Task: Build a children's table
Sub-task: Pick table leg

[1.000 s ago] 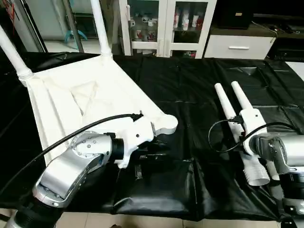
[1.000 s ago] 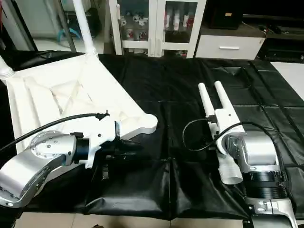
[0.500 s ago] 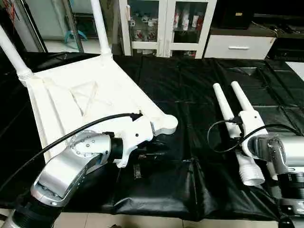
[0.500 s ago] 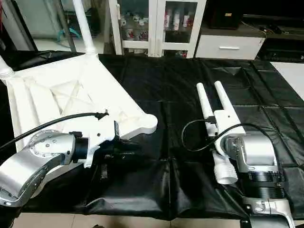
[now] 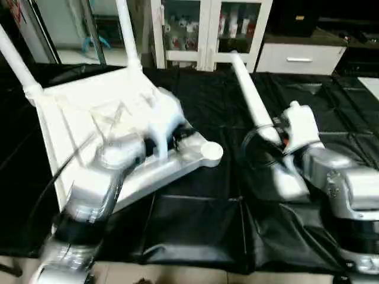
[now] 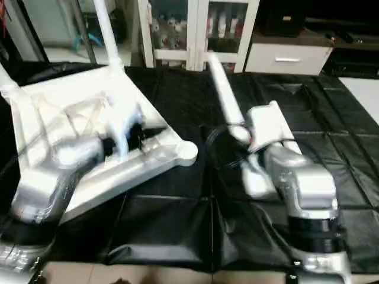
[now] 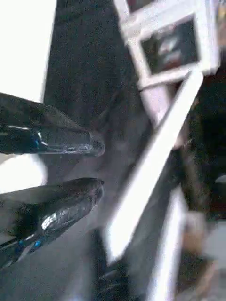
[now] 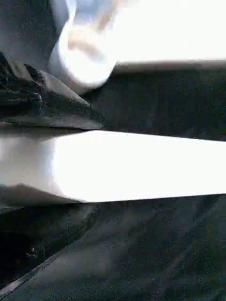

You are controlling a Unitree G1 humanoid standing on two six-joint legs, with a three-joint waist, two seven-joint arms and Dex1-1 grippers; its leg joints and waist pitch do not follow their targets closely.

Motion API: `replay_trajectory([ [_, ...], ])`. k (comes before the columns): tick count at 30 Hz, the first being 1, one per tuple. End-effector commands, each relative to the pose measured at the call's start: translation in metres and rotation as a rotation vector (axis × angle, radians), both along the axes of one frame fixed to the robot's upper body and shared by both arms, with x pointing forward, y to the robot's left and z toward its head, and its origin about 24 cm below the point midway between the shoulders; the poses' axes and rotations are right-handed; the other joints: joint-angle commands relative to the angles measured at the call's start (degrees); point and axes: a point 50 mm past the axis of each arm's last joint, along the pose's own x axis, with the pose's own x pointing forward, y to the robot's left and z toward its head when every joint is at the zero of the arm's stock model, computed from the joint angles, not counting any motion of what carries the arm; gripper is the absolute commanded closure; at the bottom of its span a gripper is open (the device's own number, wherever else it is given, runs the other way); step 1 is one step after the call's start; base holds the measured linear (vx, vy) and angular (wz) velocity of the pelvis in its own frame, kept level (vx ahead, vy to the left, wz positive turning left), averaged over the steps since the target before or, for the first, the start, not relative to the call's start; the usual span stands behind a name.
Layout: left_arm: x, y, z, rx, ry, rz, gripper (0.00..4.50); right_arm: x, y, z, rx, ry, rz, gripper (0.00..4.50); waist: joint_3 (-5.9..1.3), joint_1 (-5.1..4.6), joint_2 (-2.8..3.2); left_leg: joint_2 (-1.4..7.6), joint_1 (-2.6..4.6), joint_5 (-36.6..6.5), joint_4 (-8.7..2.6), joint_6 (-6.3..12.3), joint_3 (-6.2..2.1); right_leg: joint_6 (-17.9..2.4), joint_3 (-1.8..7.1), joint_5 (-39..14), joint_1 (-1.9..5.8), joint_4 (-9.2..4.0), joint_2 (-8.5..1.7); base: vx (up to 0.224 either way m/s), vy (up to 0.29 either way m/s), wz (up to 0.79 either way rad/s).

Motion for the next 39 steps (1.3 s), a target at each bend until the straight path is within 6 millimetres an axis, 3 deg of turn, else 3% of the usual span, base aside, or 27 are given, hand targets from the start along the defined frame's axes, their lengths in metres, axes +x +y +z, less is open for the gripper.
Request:
replay_trajectory([
  [1, 0.006, 0.005, -0.001, -0.063, 0.035, 0.06, 3.43, 0.0, 0.007, 0.012, 0.023, -0.064, 0.046, 2.72, -3.57, 0.33, -0.8, 2.16, 0.22, 1.69, -3.92, 1.82, -0.49, -13.88, 2.77, 3.61, 3.09, -3.37, -2.64, 0.0, 0.0, 0.0],
  [3, 0.013, 0.004, 0.007, -0.225, 0.089, 0.096, 3.43, -0.004, 0.022, 0.016, 0.056, -0.116, 0.125, 2.72, -3.66, 0.4, -0.79, 2.02, 0.18, 2.63, -3.7, 2.71, -0.33, -14.88, 2.79, 5.9, 3.06, -3.26, -2.59, 0.0, 0.0, 0.0],
  [4, 0.013, 0.004, 0.007, -0.225, 0.089, 0.096, 3.43, -0.004, 0.022, 0.016, 0.056, -0.116, 0.125, 2.72, -3.75, 0.53, -0.92, 2.0, 0.03, 3.19, -3.63, 3.51, -0.38, -15.22, 2.8, 7.0, 3.23, -3.13, -2.66, 0.0, 0.0, 0.0],
  [8, 0.016, 0.0, 0.015, -0.401, 0.154, 0.06, 3.43, -0.009, 0.037, 0.023, 0.118, -0.19, 0.221, 2.72, -3.66, 0.96, -0.97, 2.25, 0.14, 3.08, -3.59, 4.61, -0.3, -15.96, 2.74, 6.36, 2.97, -3.1, -2.75, 0.0, 0.0, 0.0],
  [13, 0.016, -0.003, 0.022, -0.505, 0.179, 0.033, 3.43, -0.014, 0.046, 0.026, 0.133, -0.215, 0.283, 2.72, -3.35, 1.42, -1.15, 2.34, 0.26, 1.13, -3.83, 3.89, -0.29, -15.22, 2.75, 3.31, 2.85, -3.45, -2.77, 0.0, 0.0, 0.0],
  [19, 0.015, -0.011, 0.025, -0.557, 0.221, -0.011, 3.43, -0.023, 0.064, 0.028, 0.127, -0.249, 0.402, 2.72, -3.3, 1.48, -1.2, 2.41, 0.17, 1.01, -3.93, 3.11, -0.41, -13.96, 2.79, 3.19, 2.87, -3.47, -2.79, 0.0, 0.0, 0.0],
  [20, 0.015, -0.011, 0.025, -0.554, 0.227, -0.013, 3.16, -0.023, 0.064, 0.028, 0.132, -0.252, 0.406, 2.72, -3.34, 1.58, -1.18, 2.38, 0.25, 0.93, -3.91, 3.01, -0.4, -13.93, 2.77, 3.03, 2.85, -3.51, -2.8, 0.0, 0.0, 0.0],
  [23, 0.016, -0.012, 0.022, -0.578, 0.271, -0.003, 3.07, -0.025, 0.068, 0.029, 0.13, -0.266, 0.427, 2.73, -3.32, 1.48, -1.18, 2.28, 0.15, 0.78, -3.9, 2.61, -0.42, -13.76, 2.8, 3.05, 2.96, -3.47, -2.73, 0.0, 0.0, 0.0],
  [33, 0.006, -0.023, 0.027, -0.606, 0.298, -0.134, 2.12, -0.026, 0.071, 0.028, 0.106, -0.284, 0.442, 2.73, -3.33, 1.5, -1.19, 2.29, 0.11, 0.82, -3.84, 3.03, -0.41, -13.81, 2.77, 2.88, 2.93, -3.51, -2.76, 0.0, 0.0, 0.0],
  [39, 0.013, -0.012, 0.023, -0.608, 0.309, -0.027, 1.62, -0.012, 0.057, 0.035, 0.1, -0.339, 0.285, 2.73, -3.28, 1.4, -1.22, 2.23, 0.12, 0.52, -3.94, 2.3, -0.43, -13.39, 2.75, 2.13, 2.96, -3.6, -2.66, 0.0, 0.0, 0.0],
])
